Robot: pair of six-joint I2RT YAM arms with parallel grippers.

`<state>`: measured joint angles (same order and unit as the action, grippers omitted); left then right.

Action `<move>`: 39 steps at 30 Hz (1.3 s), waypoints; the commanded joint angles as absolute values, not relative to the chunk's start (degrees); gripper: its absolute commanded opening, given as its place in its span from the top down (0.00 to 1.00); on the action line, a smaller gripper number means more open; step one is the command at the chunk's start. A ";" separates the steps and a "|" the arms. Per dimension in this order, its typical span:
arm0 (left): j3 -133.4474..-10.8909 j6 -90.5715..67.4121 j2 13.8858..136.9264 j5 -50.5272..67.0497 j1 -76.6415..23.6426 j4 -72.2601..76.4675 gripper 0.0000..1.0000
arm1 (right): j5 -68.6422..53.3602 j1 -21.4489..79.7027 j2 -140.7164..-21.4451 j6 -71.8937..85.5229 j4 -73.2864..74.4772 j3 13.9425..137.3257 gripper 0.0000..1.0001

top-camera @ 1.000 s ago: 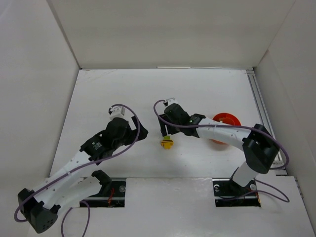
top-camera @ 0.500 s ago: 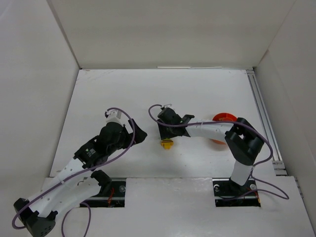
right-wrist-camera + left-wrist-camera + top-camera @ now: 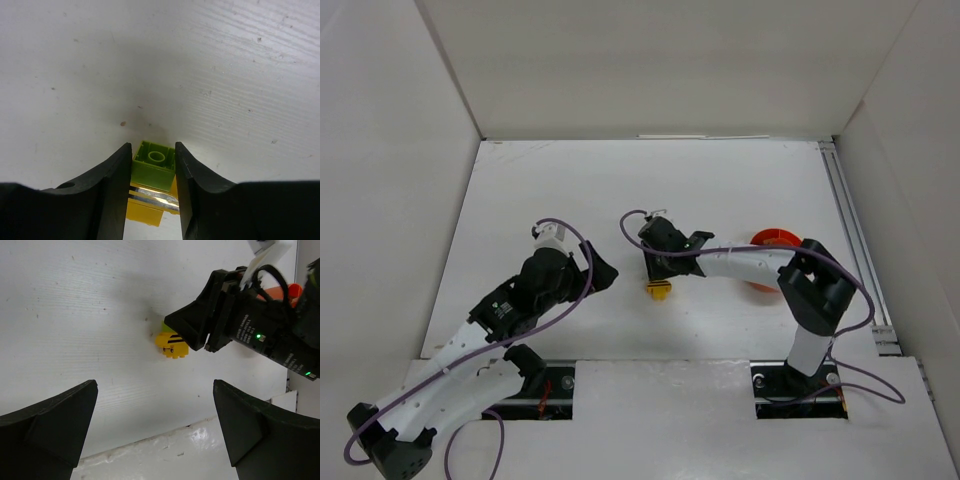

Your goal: Sort the legos into containers by color

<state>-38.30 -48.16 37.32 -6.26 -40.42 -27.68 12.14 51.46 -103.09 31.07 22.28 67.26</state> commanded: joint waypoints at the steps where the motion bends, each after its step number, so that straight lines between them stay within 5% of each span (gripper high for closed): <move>1: -37.53 -47.38 36.65 -4.05 -40.34 -25.67 0.00 | 13.46 52.03 -96.60 30.50 19.17 69.00 0.77; 10: -33.05 -45.96 36.55 5.19 -40.34 -7.13 0.00 | 0.52 43.07 -80.17 37.69 2.90 60.12 0.78; 24: -37.69 -42.37 53.51 -5.44 -47.37 11.77 0.00 | 6.94 44.21 -80.16 44.74 4.92 62.49 0.76; 28: -40.95 -42.36 57.20 -17.19 -52.63 11.07 0.00 | 6.94 44.21 -80.16 45.26 5.45 63.02 0.76; 39: -42.28 -43.95 62.75 -22.24 -53.96 14.06 0.36 | 5.36 44.21 -81.21 47.11 5.45 64.07 0.76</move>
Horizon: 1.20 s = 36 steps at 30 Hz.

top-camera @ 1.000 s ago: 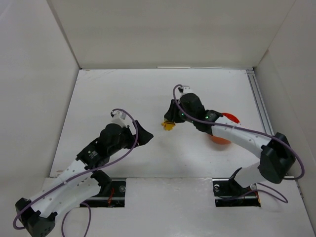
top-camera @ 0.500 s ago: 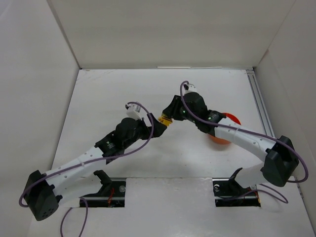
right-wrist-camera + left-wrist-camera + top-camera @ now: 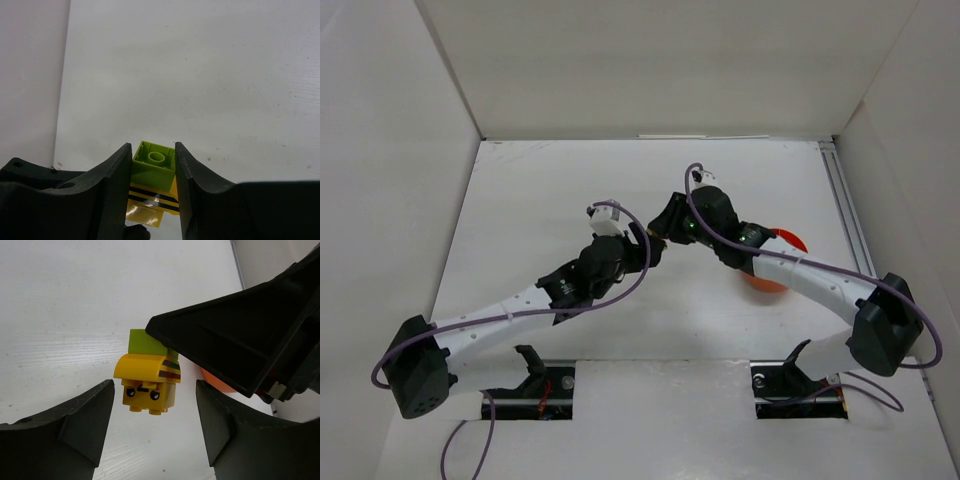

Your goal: Sort the legos into containers by color

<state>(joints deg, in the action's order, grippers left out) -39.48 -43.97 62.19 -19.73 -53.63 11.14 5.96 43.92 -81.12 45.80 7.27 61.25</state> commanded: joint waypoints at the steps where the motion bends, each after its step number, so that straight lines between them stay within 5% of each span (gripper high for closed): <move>1: -42.28 -43.95 62.75 -22.24 -53.96 14.06 0.38 | 4.84 44.21 -81.21 47.11 5.45 64.59 0.76; 7: -42.89 -43.95 63.81 -22.85 -54.49 15.38 0.42 | 1.15 44.21 -83.67 47.64 5.45 66.88 0.76; 12: -42.89 -43.95 63.81 -23.64 -54.49 15.38 0.58 | -0.96 43.07 -84.29 48.16 5.45 66.88 0.76; 19: -42.36 -44.47 62.58 -25.14 -54.49 14.33 0.93 | -1.49 41.49 -83.77 48.16 5.45 65.31 0.77; 36: -38.14 -45.62 57.83 -19.25 -59.33 5.98 0.97 | 1.32 24.98 -77.70 44.57 5.45 63.63 0.80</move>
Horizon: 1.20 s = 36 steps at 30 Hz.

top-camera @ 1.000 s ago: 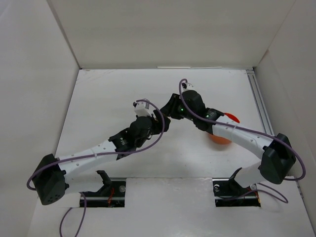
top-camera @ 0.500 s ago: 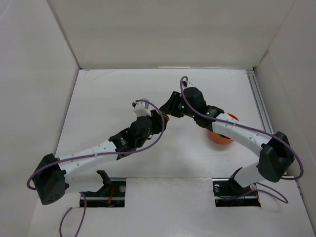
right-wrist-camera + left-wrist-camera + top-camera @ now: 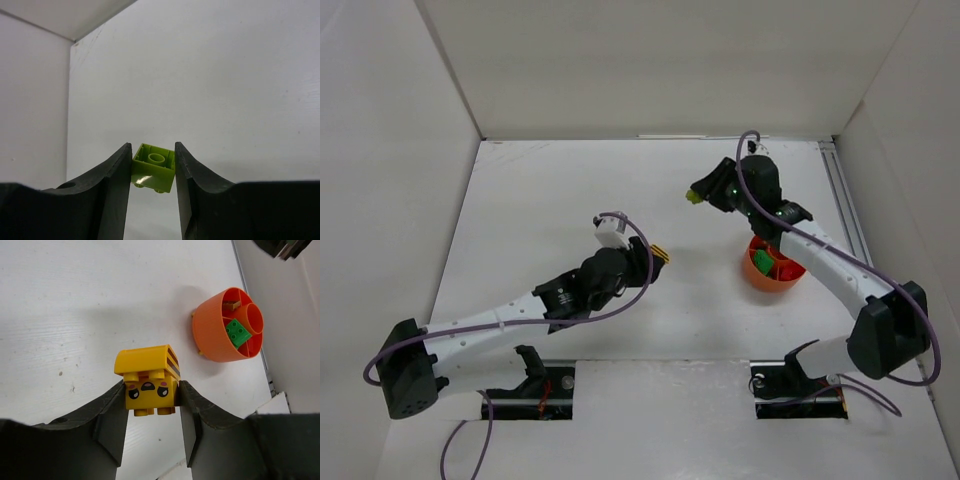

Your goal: Sort the legos into containers by color

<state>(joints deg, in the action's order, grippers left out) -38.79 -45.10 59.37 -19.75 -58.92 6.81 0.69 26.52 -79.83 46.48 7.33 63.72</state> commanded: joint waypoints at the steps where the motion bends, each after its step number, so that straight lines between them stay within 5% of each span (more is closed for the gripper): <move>1: -38.67 -45.62 57.83 -19.25 -59.33 5.28 0.97 | 0.45 24.09 -76.91 42.82 5.45 63.63 0.81; 16: -50.53 -39.91 65.56 -23.75 -55.83 0.43 0.93 | 16.87 10.46 -55.03 27.08 23.91 52.83 0.80; 31: -53.79 -33.40 68.91 -17.58 -53.44 4.31 0.92 | 17.58 5.45 -56.16 31.02 29.97 45.88 0.78; 36: -53.18 -29.99 68.29 -13.90 -53.44 7.02 0.91 | 16.97 4.92 -56.16 31.03 30.50 45.35 0.54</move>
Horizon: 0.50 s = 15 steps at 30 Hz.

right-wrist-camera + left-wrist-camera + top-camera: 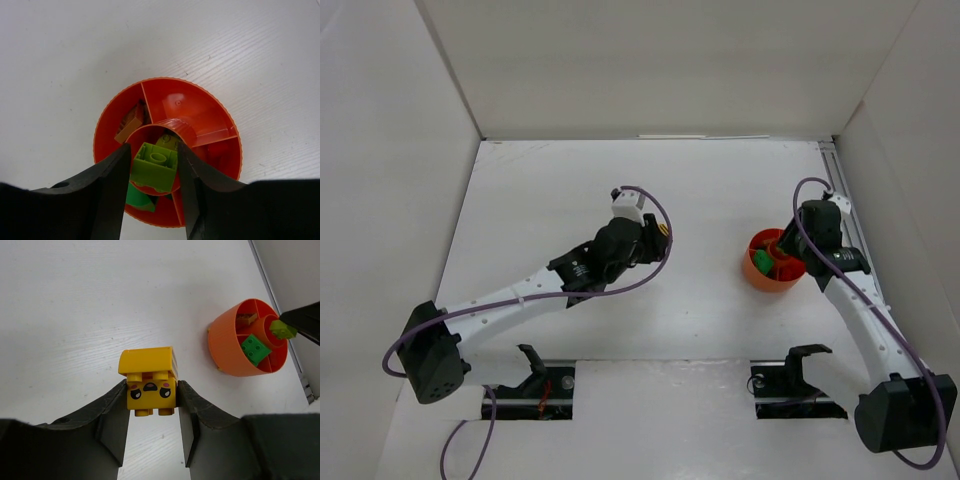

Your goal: Sort the legos into containers by color

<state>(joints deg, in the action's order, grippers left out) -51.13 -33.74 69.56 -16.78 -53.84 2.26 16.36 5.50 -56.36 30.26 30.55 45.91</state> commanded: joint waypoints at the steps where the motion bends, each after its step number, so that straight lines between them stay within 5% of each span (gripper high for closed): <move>1: -53.17 -29.01 68.29 -11.54 -53.44 7.64 0.91 | 16.35 4.92 -56.16 30.50 29.71 45.35 0.50; 6: -50.98 -18.39 67.76 0.07 -53.44 14.04 0.91 | 16.35 4.92 -56.69 30.50 29.87 46.13 0.28; 10: -47.82 -6.45 67.24 15.96 -53.44 19.24 0.91 | 10.22 4.92 -55.99 25.59 28.40 47.45 0.26; 15: -47.02 6.14 67.76 29.88 -53.44 20.47 0.97 | -24.11 4.92 -53.44 2.14 15.39 48.33 0.26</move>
